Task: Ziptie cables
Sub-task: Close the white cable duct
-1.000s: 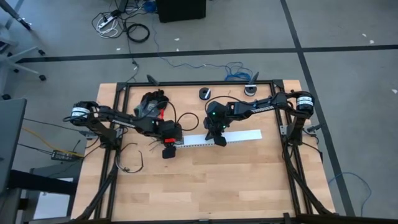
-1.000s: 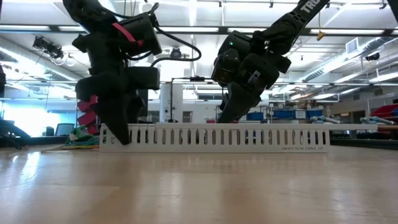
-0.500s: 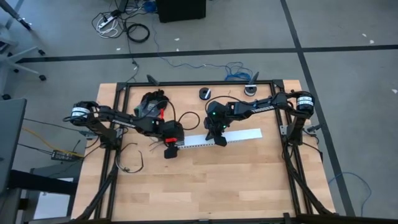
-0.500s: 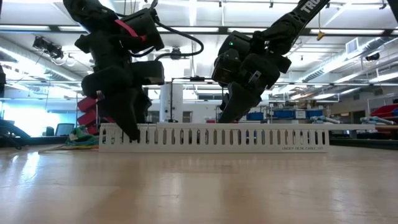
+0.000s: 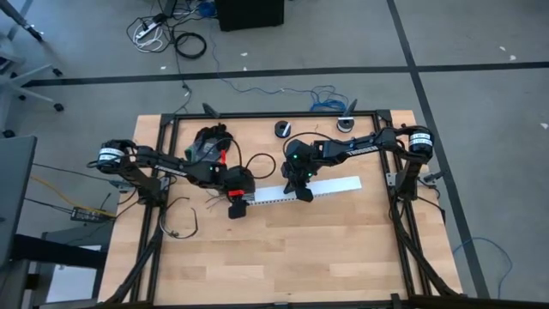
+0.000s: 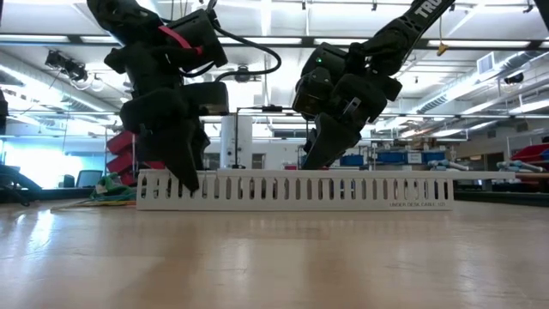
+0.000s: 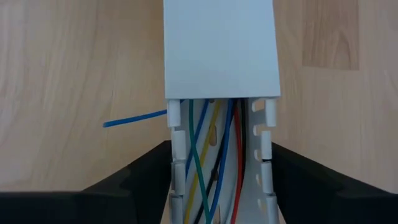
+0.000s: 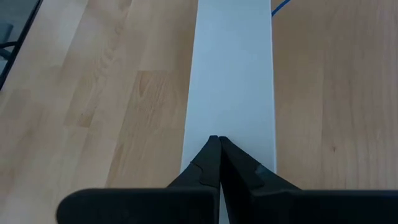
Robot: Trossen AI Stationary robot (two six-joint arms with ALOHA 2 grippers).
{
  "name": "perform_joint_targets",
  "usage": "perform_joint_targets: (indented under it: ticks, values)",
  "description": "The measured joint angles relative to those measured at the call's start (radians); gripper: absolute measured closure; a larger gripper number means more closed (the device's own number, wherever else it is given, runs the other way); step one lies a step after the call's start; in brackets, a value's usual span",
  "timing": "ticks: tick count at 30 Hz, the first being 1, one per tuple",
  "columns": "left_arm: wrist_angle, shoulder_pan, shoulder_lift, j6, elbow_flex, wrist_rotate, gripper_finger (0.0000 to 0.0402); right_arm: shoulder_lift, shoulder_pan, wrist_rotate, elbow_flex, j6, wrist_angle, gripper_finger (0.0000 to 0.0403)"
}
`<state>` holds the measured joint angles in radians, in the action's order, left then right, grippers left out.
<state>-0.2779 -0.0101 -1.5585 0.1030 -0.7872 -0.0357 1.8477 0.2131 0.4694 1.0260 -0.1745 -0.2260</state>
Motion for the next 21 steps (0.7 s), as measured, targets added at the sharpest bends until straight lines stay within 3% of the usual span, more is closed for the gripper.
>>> perform_joint_targets:
  ticks: [21]
  values:
    - [0.04,0.0,-0.021,0.001,-0.001,0.005,0.0167,0.004,-0.011,0.015,0.021,-0.009,-0.001,0.0403]
